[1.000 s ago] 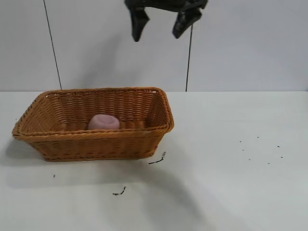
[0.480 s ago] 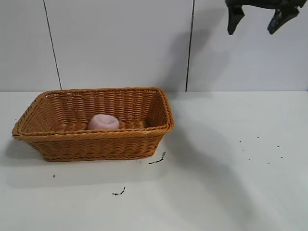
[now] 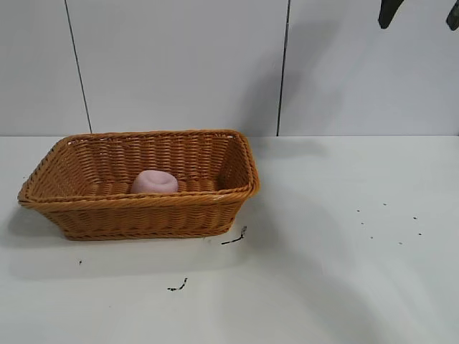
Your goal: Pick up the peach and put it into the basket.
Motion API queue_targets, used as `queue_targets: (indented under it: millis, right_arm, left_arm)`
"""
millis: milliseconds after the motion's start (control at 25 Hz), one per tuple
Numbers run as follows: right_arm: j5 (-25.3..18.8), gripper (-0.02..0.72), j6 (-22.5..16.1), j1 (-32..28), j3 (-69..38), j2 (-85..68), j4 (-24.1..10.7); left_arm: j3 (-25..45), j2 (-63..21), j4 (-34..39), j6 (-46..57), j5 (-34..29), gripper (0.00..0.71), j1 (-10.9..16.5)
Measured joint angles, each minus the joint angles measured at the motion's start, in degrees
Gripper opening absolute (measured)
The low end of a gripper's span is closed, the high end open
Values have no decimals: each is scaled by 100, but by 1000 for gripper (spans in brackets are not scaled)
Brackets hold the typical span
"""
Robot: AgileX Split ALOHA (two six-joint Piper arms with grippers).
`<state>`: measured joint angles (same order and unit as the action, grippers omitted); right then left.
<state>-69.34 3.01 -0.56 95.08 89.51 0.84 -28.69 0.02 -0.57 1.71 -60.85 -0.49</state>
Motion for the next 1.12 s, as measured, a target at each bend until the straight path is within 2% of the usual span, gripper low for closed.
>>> queue_targets:
  millis: [480,680,840,1120]
  right_arm:
    - [50,696,0,0,-4635,-4707,24]
    - [637,696,-110,6,-6036,-6706,41]
    - [875,696,-240,6,-6611,-7844,46]
    - [1022,696,-301,6,-6663,-8643,46]
  left_arm:
    - [0,0,0,0,0,693,0]
    - [0,0,0,0,0,693,0]
    - [0,0,0,0,0,693,0]
    - [0,0,0,0,0,693,0]
